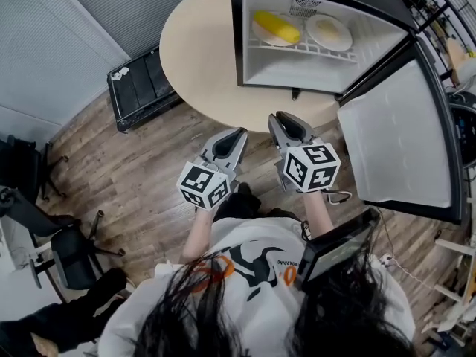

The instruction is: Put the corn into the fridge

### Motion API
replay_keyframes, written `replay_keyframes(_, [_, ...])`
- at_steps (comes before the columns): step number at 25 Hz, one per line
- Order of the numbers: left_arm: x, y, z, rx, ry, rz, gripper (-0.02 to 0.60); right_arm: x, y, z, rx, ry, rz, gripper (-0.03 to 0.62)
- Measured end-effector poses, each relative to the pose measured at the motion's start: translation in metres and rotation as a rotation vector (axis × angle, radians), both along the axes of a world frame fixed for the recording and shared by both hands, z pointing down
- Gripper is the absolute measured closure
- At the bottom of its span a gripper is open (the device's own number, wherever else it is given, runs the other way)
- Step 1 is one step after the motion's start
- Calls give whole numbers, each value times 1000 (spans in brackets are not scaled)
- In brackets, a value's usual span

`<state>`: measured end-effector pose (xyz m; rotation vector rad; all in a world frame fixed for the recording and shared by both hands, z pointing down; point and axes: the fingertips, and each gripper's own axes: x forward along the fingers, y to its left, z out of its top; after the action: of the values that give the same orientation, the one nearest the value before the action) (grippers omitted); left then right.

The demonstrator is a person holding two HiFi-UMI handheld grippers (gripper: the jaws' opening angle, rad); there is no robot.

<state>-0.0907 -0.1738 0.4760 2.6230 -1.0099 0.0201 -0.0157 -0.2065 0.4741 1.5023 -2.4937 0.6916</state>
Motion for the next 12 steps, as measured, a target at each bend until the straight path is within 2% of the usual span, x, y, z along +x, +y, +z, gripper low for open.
replay_keyframes(12, [47, 49, -1, -16, -48, 5, 568, 44, 53, 5, -22, -44, -8, 530])
